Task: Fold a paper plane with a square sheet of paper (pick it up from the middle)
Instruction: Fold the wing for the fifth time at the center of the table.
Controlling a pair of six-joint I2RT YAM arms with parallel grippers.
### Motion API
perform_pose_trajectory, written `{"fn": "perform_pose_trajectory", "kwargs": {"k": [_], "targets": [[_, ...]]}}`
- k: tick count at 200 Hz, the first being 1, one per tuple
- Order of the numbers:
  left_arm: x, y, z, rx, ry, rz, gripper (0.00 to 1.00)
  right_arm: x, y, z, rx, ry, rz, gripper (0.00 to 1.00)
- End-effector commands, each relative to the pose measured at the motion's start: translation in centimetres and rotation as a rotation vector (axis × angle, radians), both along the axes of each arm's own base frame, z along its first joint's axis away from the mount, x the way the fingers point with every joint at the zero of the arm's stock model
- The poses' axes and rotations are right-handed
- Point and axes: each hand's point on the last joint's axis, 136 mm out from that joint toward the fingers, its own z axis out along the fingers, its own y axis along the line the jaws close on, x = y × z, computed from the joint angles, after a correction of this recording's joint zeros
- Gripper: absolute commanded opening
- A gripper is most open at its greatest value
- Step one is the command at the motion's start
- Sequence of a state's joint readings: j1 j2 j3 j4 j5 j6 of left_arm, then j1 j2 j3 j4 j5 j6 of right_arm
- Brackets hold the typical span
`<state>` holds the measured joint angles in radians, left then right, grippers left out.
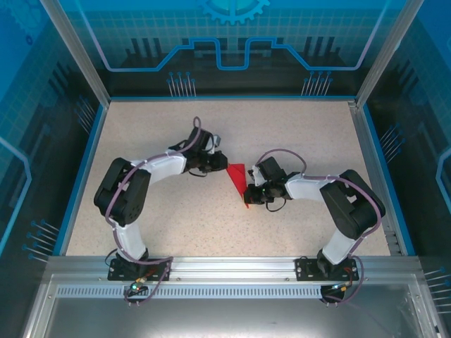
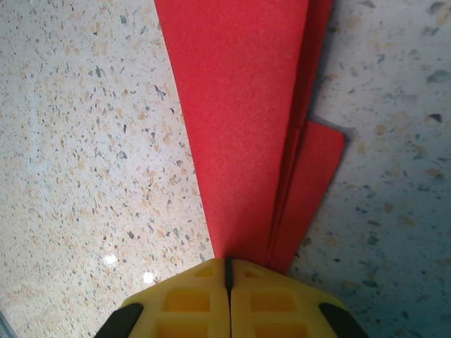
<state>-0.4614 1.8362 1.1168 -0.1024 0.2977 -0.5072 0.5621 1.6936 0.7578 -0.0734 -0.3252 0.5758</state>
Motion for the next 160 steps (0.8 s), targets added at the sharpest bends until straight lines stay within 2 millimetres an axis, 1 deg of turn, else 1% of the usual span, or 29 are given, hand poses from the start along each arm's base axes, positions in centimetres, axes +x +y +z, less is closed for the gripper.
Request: {"fn": "perform_pose_trajectory", "kwargs": {"k": [1,40,58,67,90,112,133,160], "targets": [[-2.6,-2.7,-1.1,-0.062,0.058,-0.038,0.17,-5.1,-4.0,-4.5,-0.171,0.212,-0.017,0.05],[-4.9,-5.6,-3.2,-0.097,0.135,-0.091,0.13,-5.1,-4.1,-4.7,-0.173,0.215,-0.02,0.05],[-5.6,-6.3,-4.1,-0.095,0.162,-0.111,0.12,-5.1,-4.0,-4.8,-0.174,0.216,-0.018,0.05],[-5.8,-6.4,-4.6,-0.086,0.175,-0.113,0.12,-5.1,-4.1,-4.9,-0.178,0.218,-0.02,0.05],[-6.3,-5.8,-6.2,-0.05,0.202,-0.105,0.12,-5.3,-4.3,-5.2,-0.192,0.227,-0.023,0.05],[-6.0,-5.1,-7.1,-0.01,0.203,-0.09,0.12,-5.6,-4.8,-5.6,-0.216,0.238,-0.021,0.05],[-5.1,-4.1,-7.4,0.017,0.194,-0.065,0.12,-6.1,-5.2,-6.1,-0.24,0.255,-0.017,0.05],[-3.0,-2.4,-7.3,0.025,0.181,-0.021,0.12,-6.5,-5.4,-6.4,-0.249,0.265,-0.012,0.05]]}}
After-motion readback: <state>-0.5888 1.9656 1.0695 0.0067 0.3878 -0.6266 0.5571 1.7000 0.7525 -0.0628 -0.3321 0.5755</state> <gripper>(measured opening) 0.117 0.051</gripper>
